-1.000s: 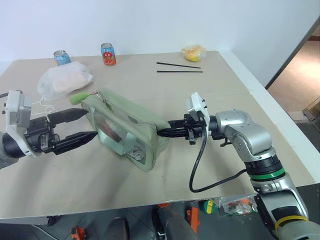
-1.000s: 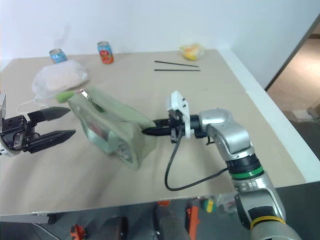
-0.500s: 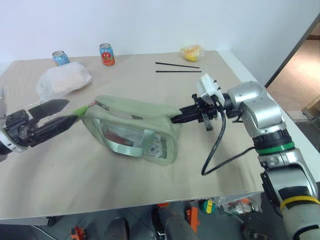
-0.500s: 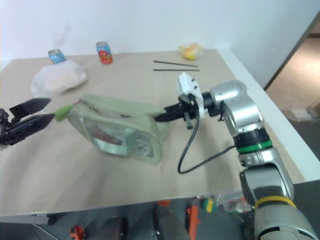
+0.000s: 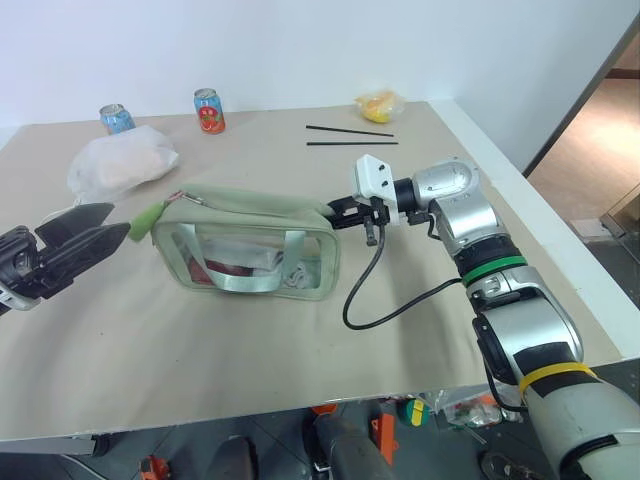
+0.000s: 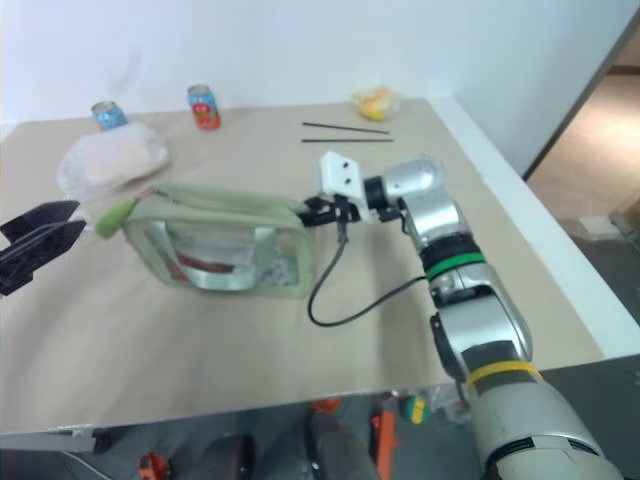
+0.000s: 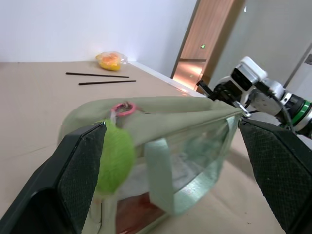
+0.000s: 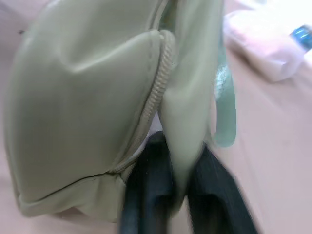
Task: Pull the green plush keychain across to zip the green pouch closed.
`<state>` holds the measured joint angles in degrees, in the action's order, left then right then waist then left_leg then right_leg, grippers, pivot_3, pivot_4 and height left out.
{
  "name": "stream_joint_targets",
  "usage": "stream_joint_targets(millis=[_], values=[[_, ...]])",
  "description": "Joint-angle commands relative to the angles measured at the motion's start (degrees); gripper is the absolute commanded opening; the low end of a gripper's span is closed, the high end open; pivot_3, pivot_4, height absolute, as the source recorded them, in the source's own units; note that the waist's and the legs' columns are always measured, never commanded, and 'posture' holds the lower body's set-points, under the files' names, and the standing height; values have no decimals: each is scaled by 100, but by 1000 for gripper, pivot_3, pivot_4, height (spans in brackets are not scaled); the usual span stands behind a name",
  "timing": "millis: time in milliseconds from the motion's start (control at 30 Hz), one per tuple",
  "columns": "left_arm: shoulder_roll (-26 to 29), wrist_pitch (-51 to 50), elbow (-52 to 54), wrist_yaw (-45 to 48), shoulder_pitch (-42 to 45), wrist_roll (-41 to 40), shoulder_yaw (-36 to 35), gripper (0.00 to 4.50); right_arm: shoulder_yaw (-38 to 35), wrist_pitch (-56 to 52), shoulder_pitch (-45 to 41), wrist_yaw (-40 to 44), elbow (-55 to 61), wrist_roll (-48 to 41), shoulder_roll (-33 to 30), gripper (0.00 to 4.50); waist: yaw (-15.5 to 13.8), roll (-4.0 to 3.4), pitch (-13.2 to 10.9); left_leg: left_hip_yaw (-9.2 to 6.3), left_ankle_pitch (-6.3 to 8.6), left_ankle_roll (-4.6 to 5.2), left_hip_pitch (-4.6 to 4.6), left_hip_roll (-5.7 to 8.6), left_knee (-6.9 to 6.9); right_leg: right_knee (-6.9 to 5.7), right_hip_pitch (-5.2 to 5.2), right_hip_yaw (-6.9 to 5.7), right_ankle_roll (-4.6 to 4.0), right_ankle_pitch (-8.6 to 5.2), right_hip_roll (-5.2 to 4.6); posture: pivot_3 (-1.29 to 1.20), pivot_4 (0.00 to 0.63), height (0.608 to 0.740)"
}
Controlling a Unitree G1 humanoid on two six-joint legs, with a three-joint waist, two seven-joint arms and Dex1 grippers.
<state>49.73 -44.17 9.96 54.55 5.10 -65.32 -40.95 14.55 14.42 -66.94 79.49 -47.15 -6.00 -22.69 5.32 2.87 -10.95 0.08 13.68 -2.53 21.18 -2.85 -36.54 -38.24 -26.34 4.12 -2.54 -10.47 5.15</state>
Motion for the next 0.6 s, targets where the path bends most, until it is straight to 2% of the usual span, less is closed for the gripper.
stream_joint_targets(millis=[33,67,167,200,333,467,600], values=[[90,7,96,-16,57,-105,-185,4500,-275,-98,-275,84,150,-141,-28,2073,0,0,0,0,0,0,1,0,0,0,0,0,0,0,-1,0,150,740],[91,8,89,-20,79,-106,-168,4500,-291,-157,-266,108,188,-146,-47,2324,-1,0,0,0,0,0,2,0,0,1,0,0,-1,0,-1,0,150,740],[83,13,66,-33,150,-95,-95,4500,-405,-574,-260,155,299,-231,-104,3451,-1,0,0,0,1,-1,4,1,0,3,0,0,-3,-2,-5,0,150,740],[74,11,69,-36,169,-87,-72,4500,-441,-730,-250,195,353,-253,-150,4133,-1,0,0,1,1,-1,6,3,0,4,0,0,-3,-2,-7,0,150,740],[79,-6,54,5,176,-55,-34,4500,-635,-1218,-370,538,274,-363,-642,4133,-26,-1,-1,0,1,-1,8,5,0,4,-1,-2,-4,-3,-9,0,150,740],[142,-45,28,95,46,-38,-129,4500,-917,-1302,-544,475,15,-336,-1191,4133,-52,-1,-1,1,1,-1,8,9,0,6,-2,0,-6,-4,-12,0,150,740],[212,-77,153,233,-113,-1,-128,4500,-1084,-1781,-376,746,536,-613,-1481,4133,-32,-1,-1,2,2,1,3,8,5,6,-2,1,-12,-8,-8,0,150,740]])
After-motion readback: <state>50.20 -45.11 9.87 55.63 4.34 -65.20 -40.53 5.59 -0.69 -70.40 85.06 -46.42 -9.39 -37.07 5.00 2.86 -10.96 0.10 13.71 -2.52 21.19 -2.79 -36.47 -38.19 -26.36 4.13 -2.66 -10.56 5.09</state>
